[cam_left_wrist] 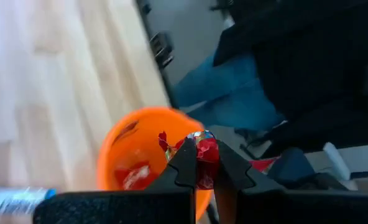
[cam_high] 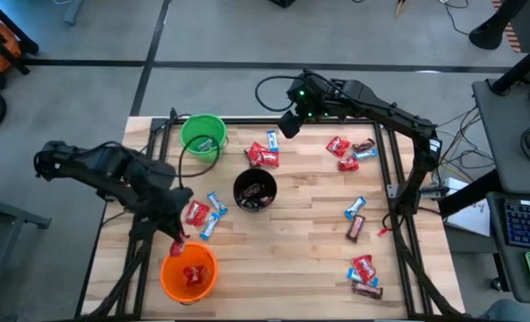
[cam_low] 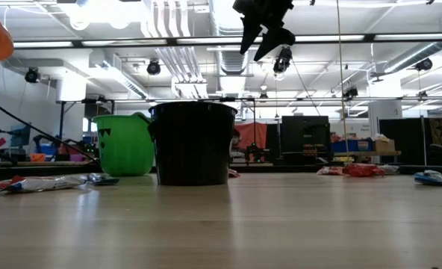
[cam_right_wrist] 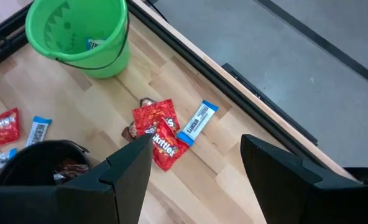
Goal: Sort candy
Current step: Put the red candy pack into the orange bucket, then put the white chocolate into the green bucket
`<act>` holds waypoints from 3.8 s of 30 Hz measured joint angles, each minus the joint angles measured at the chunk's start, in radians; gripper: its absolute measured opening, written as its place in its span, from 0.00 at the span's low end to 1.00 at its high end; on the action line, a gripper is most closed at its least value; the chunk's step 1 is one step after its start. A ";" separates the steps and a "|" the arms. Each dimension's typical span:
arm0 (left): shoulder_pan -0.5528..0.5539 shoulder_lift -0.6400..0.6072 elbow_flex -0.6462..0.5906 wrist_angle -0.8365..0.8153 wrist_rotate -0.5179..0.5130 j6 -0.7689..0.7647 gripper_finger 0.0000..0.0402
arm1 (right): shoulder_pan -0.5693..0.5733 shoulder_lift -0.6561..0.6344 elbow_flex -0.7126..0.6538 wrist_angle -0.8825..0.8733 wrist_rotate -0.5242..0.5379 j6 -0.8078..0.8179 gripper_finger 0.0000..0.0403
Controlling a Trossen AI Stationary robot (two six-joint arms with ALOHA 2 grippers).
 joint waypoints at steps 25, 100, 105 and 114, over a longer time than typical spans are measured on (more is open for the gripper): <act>-0.101 0.044 -0.011 0.105 -0.045 -0.106 0.01 | 0.000 0.000 0.000 -0.047 0.000 0.023 0.59; -0.175 0.054 -0.011 0.156 0.026 -0.254 0.31 | -0.052 0.000 0.000 -0.104 -0.004 0.026 0.59; -0.173 0.054 -0.011 0.152 -0.030 -0.127 0.21 | -0.052 0.000 0.000 -0.174 -0.003 0.042 0.59; -0.164 0.053 -0.011 0.109 -0.246 0.056 0.02 | -0.052 0.000 0.000 -0.252 0.000 0.094 0.55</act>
